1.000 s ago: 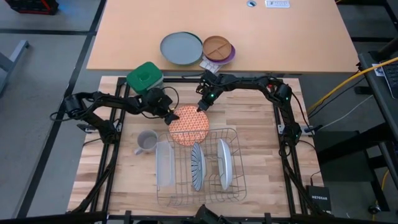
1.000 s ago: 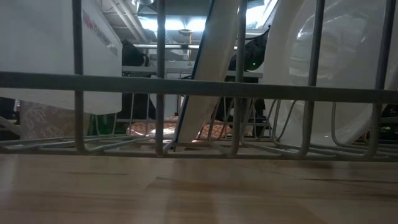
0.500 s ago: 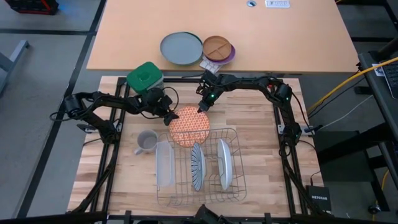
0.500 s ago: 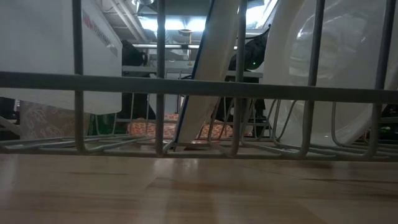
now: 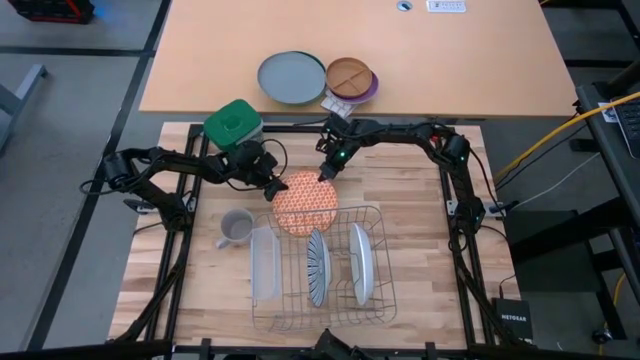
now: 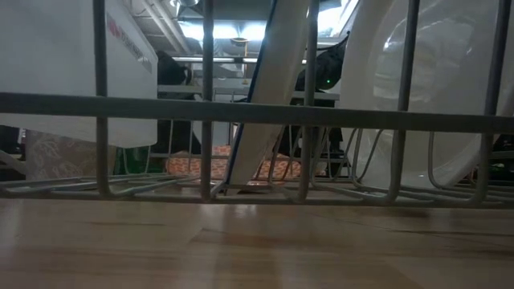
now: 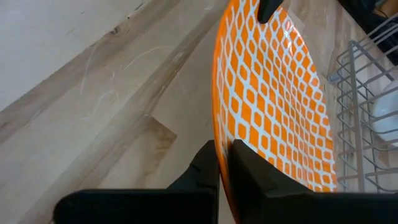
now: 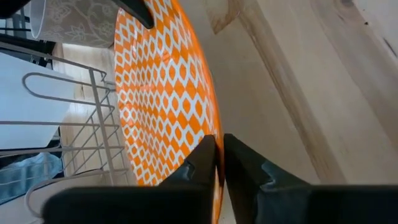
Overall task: Sort dishes
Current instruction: Put the orange plate in the dish rack
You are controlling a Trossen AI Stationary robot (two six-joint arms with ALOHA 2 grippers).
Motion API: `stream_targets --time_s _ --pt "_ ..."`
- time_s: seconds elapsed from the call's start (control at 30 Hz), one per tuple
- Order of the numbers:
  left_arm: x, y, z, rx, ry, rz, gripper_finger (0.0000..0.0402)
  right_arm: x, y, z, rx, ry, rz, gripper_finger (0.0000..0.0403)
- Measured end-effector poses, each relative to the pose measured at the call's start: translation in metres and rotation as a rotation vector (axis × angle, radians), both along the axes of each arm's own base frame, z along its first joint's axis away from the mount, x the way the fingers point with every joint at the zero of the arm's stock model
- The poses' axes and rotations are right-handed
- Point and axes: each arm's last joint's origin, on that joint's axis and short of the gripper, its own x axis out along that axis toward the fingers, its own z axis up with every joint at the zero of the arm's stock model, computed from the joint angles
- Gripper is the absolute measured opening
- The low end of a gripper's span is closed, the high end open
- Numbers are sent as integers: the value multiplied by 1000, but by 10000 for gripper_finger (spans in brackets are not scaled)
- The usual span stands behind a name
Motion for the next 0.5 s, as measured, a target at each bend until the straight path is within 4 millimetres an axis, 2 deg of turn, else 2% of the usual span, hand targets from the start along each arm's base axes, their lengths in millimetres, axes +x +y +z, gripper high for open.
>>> stream_targets --time_s 0.3,0.5 --pt "3 1 4 25 -34 -6 4 4 -2 4 -6 -6 -28 131" --pt "5 2 7 51 -67 -14 1 13 -11 32 -20 -109 -9 151"
